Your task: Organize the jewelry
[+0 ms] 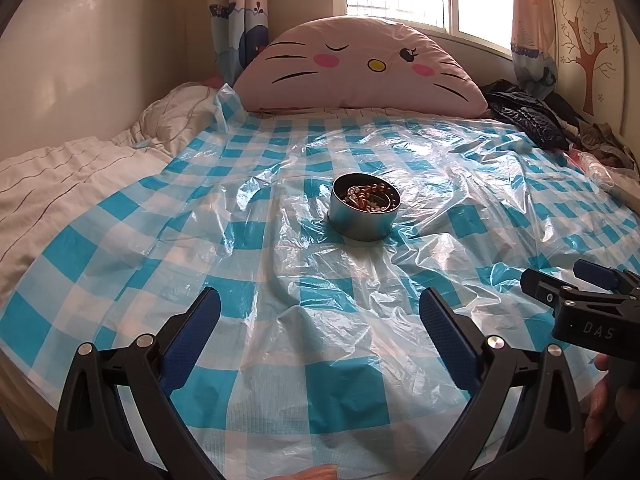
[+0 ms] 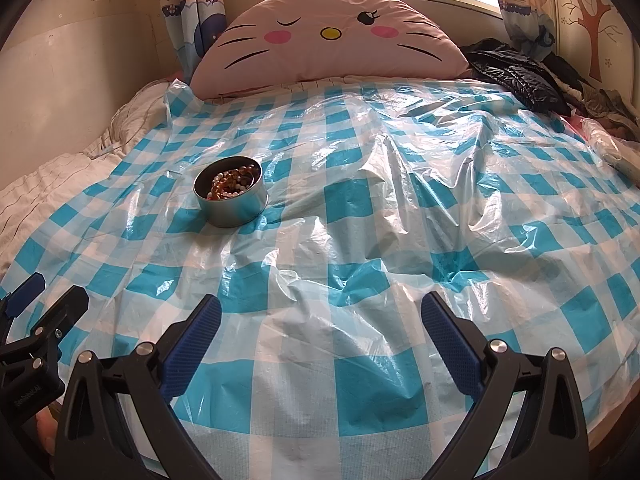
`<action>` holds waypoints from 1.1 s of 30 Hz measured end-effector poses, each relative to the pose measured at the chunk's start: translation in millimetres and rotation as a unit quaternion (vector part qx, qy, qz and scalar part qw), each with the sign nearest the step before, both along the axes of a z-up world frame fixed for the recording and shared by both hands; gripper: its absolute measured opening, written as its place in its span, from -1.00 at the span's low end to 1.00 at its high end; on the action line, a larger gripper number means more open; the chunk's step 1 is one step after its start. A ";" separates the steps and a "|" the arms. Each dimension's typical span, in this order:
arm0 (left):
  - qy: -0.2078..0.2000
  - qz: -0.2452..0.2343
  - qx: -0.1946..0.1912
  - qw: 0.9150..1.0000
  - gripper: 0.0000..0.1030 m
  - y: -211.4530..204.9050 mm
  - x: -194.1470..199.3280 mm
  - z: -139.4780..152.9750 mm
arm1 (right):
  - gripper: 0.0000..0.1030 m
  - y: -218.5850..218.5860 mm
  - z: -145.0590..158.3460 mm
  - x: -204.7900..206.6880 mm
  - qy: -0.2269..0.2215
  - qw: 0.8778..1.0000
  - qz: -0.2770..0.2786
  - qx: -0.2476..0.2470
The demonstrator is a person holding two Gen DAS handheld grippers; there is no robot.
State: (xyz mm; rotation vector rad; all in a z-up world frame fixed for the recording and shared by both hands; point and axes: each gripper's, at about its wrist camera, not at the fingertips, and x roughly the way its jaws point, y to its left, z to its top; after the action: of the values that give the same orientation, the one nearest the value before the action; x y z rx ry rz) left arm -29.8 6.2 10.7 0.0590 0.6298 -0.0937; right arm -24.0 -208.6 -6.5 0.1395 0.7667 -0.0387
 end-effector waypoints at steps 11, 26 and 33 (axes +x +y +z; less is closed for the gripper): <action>0.002 -0.002 -0.007 1.000 0.86 2.0 0.9 0.0 | 0.86 0.5 -0.1 0.0 0.000 1.000 0.000 0.000; 0.004 0.000 -0.004 1.000 0.86 3.6 1.6 -0.2 | 0.86 0.9 0.1 -0.2 0.000 1.000 0.000 0.000; 0.004 0.000 -0.004 1.000 0.86 4.0 1.9 -0.3 | 0.86 1.0 0.1 -0.3 0.000 1.000 0.000 0.000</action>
State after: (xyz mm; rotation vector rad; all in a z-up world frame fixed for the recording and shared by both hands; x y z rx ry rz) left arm -27.9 10.1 10.4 0.0512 0.6379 -0.0959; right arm -24.3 -207.6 -6.4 0.1391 0.7662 -0.0394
